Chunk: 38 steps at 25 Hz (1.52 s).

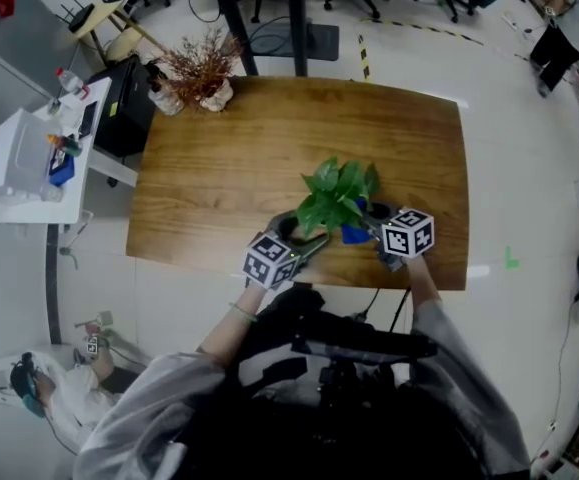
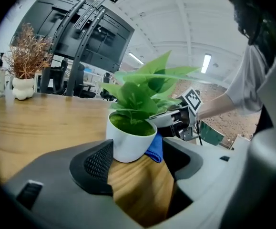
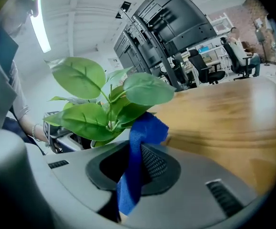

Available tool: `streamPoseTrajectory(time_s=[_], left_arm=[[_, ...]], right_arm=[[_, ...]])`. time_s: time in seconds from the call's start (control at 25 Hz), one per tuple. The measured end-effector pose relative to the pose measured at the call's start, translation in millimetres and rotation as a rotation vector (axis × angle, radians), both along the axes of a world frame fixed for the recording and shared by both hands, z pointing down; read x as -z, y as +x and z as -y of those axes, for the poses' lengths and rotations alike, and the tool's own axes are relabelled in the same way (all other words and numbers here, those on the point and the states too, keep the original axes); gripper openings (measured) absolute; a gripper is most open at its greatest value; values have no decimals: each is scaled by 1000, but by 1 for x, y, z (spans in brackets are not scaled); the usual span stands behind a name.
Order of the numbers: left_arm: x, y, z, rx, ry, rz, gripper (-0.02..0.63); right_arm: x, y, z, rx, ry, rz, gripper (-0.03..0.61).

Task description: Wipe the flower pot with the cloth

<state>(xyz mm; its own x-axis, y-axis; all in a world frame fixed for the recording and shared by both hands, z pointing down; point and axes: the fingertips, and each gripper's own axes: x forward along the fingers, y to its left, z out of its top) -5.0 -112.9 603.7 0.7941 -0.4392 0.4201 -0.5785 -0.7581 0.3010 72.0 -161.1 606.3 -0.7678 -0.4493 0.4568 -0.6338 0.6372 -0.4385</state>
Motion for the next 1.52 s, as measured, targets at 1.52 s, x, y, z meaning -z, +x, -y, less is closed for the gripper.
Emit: streamPoseTrajectory(time_s=[1.52], left_arm=[[-7,-16,7,-156,23,48,313]], right_arm=[[-8,-1,-79,-65,-43,7,58]])
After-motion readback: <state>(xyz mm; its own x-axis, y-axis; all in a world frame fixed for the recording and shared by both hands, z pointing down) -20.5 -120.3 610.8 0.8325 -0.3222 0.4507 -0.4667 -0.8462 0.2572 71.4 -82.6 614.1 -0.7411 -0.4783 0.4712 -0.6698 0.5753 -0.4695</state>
